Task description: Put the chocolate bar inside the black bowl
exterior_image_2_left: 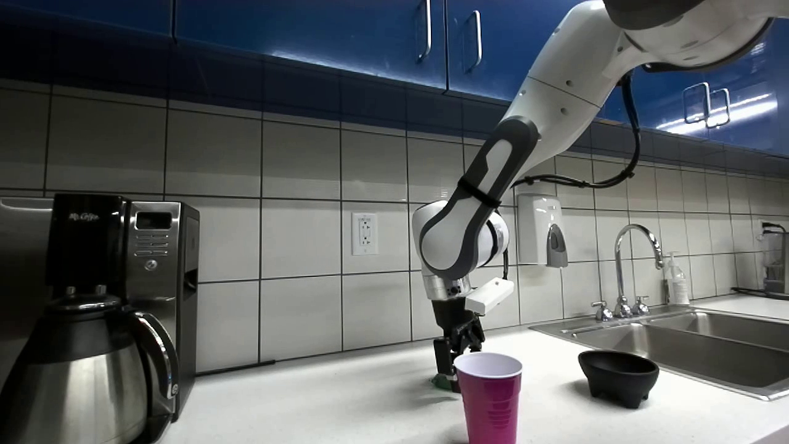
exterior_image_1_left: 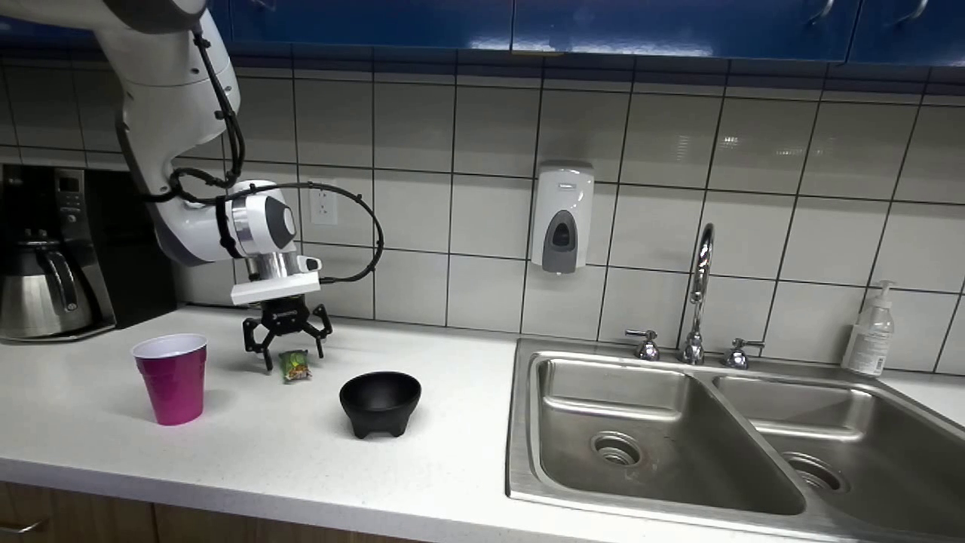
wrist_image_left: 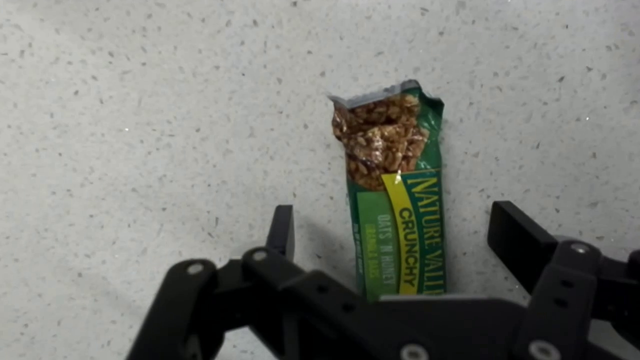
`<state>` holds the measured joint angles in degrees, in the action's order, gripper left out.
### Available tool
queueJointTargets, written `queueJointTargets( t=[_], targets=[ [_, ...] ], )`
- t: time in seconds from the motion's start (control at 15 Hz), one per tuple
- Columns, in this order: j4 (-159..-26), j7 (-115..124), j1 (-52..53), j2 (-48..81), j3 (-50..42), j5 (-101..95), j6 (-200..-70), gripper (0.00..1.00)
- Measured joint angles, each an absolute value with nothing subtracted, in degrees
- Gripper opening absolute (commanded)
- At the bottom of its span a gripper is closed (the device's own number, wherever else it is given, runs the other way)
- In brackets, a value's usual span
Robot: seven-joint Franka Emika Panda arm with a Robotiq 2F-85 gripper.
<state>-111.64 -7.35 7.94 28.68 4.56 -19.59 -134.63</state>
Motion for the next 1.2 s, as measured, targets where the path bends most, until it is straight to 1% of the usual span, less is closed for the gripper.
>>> queueJointTargets(
  t=[1.0,1.07,1.13,1.2],
  targets=[
    [-111.7,-9.0,8.1,28.9,4.6,-19.6,-136.9,1.0],
    [-111.7,-9.4,8.1,28.9,4.6,-19.6,-136.9,0.91],
    [-111.7,-9.9,8.1,29.0,4.6,-19.5,-136.9,0.72],
    [-111.7,-10.4,8.0,29.1,4.6,-19.3,-136.9,0.66]
  ],
)
